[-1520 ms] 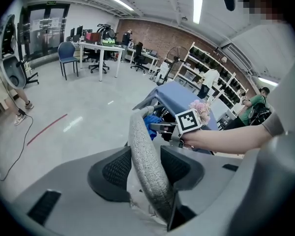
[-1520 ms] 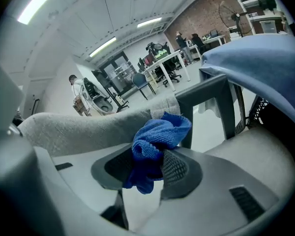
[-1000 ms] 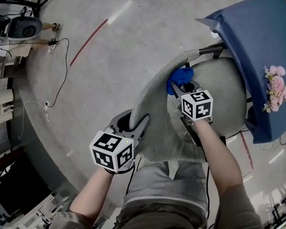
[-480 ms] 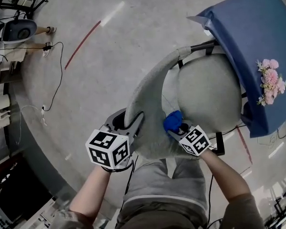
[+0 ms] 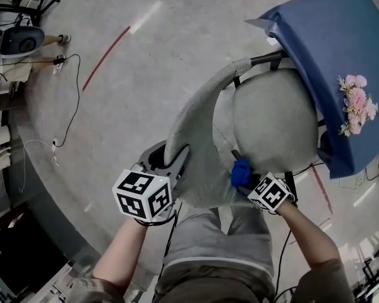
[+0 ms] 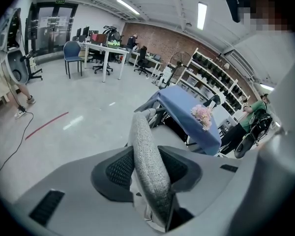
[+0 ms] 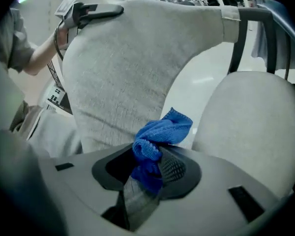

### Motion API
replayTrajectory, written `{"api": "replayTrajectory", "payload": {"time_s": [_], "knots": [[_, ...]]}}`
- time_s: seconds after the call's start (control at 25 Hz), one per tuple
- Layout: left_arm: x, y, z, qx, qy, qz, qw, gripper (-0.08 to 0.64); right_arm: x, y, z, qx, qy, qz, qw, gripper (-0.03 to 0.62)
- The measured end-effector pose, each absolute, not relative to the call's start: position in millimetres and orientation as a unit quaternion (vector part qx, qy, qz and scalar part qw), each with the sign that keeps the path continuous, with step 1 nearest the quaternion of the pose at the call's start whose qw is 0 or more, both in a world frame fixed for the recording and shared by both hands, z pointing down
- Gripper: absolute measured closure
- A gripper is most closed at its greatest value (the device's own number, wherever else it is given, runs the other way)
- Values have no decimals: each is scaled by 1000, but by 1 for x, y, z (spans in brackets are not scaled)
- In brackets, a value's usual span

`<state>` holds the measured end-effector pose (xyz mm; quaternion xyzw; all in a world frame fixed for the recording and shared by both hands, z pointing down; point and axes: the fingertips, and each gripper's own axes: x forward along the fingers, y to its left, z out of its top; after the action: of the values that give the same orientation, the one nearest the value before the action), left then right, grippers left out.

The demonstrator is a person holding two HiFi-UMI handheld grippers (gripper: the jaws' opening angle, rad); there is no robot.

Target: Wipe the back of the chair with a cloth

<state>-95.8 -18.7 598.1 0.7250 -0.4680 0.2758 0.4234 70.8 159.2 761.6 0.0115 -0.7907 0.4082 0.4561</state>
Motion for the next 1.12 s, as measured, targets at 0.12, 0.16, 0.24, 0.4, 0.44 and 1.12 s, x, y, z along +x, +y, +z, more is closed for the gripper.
{"api": "replayTrajectory", "payload": {"time_s": [0.12, 0.16, 0.24, 0.4, 0.44, 1.12], "knots": [[-96, -19, 598, 725, -469, 276, 423, 399, 19, 132, 747, 10, -813, 411, 413, 442], [-95, -19, 598, 724, -469, 277, 423, 399, 2, 118, 741, 14, -822, 407, 397, 443], [-95, -19, 598, 723, -469, 280, 423, 402, -31, 81, 728, 32, -842, 406, 354, 478], [-94, -19, 600, 721, -470, 290, 419, 407, -65, 17, 726, 48, -856, 406, 316, 523], [-94, -19, 600, 721, -470, 288, 420, 407, -66, 11, 729, 40, -850, 426, 307, 527], [-95, -17, 599, 722, -465, 277, 431, 407, -35, -128, 691, 271, -814, 511, 54, 541]]}}
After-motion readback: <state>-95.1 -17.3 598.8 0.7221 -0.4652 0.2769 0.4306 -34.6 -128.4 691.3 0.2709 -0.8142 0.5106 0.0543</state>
